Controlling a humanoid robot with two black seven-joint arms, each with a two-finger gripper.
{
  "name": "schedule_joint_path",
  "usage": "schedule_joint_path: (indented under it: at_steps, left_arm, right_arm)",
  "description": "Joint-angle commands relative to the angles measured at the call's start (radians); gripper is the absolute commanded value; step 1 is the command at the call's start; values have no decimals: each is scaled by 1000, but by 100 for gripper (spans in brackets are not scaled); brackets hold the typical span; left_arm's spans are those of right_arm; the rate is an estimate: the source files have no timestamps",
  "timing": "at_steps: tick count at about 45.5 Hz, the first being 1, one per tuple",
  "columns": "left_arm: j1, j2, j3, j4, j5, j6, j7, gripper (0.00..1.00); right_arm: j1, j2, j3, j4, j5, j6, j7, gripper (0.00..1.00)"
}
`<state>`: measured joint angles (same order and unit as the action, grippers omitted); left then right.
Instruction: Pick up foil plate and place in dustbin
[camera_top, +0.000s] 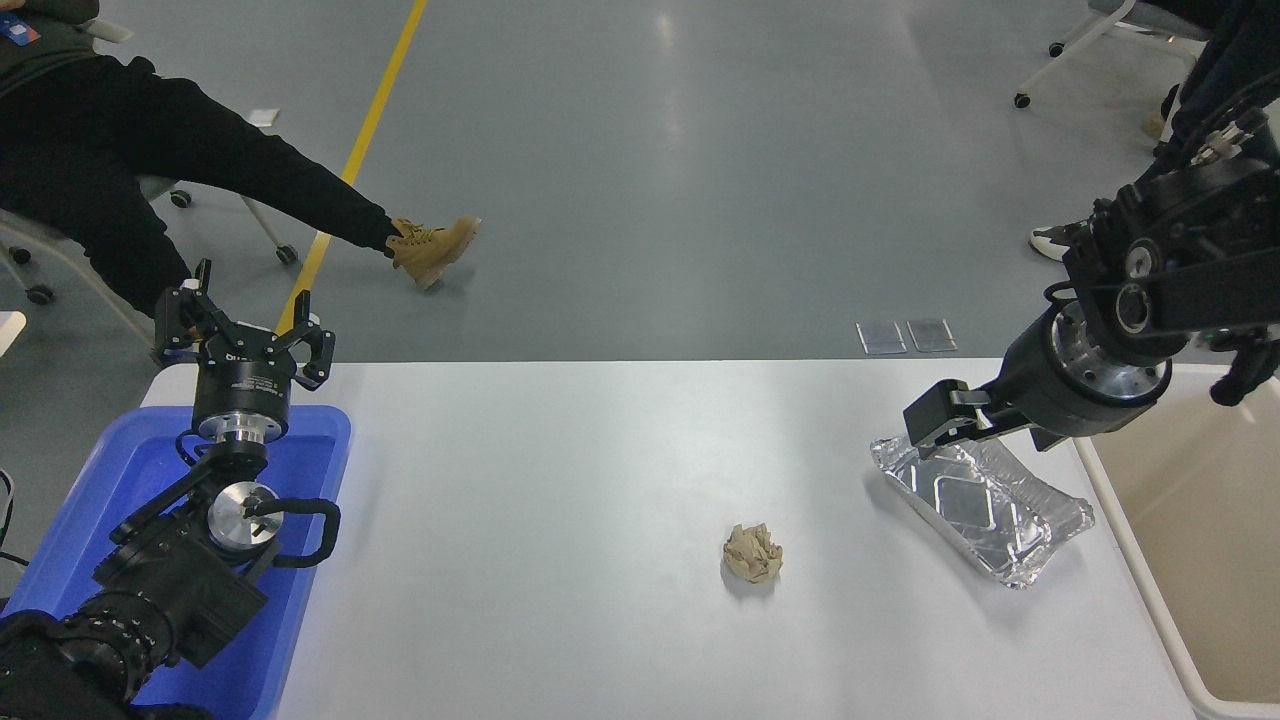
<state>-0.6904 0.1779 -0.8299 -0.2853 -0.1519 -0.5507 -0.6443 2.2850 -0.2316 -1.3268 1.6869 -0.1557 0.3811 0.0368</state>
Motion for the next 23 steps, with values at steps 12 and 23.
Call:
schedule_joint_path:
  at_steps: [12, 23]
  left_arm:
    - [0, 0, -3, 0, 0, 0, 0, 99]
    - [0, 0, -2, 0, 0, 0, 0, 99]
  right_arm:
    - [-2, 0, 3, 1, -2, -2, 0, 100]
    - [-13, 2, 8, -4, -2, -5, 0, 100]
